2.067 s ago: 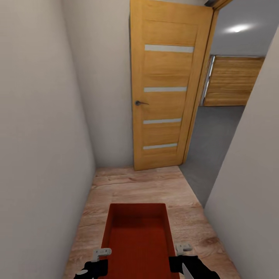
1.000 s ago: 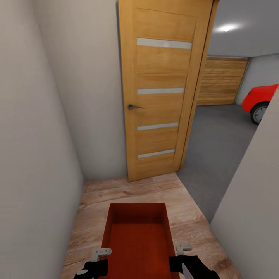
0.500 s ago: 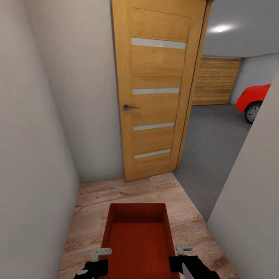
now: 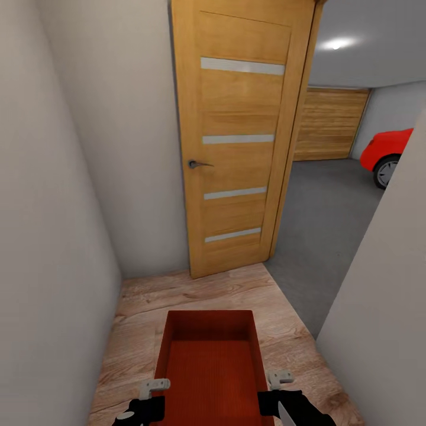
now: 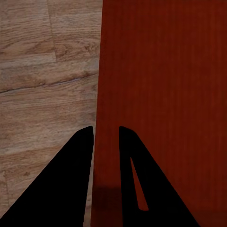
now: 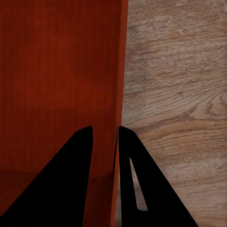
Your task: Move the two storage containers from the living room to the garage. In the garage, place one container on the floor and stack the other container on top of it (either order is fine).
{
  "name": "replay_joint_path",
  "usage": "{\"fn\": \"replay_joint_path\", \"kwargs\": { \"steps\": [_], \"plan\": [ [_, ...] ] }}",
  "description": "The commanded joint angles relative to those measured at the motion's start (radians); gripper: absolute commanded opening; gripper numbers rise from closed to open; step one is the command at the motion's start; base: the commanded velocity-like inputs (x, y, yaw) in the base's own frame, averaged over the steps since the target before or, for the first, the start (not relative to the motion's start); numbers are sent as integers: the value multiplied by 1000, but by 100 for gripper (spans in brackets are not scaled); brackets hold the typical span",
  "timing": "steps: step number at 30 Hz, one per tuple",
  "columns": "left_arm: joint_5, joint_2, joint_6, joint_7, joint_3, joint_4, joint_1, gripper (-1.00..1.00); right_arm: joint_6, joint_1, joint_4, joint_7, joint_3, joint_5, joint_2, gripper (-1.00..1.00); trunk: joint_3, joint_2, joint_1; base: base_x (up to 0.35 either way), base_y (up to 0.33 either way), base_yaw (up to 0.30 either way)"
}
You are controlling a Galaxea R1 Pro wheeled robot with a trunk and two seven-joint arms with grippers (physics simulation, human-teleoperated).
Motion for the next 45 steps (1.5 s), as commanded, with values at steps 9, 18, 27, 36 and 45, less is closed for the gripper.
{"fn": "replay_joint_path", "kwargs": {
  "steps": [9, 18, 27, 36, 45],
  "plan": [
    [-5, 1, -2, -20, -2, 5, -1, -100, 6, 0, -4, 13, 34, -13, -34, -100, -1, -1, 0, 0, 0, 0],
    [-6, 1, -2, -20, -3, 5, -1, -100, 7, 0, -4, 13, 34, -13, -34, -100, -1, -1, 0, 0, 0, 0],
    [-6, 1, -2, -20, -3, 5, -1, -100, 7, -1, -4, 13, 34, -13, -34, -100, -1, -1, 0, 0, 0, 0],
    [-6, 1, -1, -20, -3, 6, -1, -100, 7, 0, -5, 13, 34, -13, -34, -100, -1, -1, 0, 81, 0, 0],
    [-6, 1, -1, -20, -3, 6, -1, -100, 10, 0, -5, 14, 34, -13, -34, -100, -1, -1, 0, 256, 0, -82]
  ]
}}
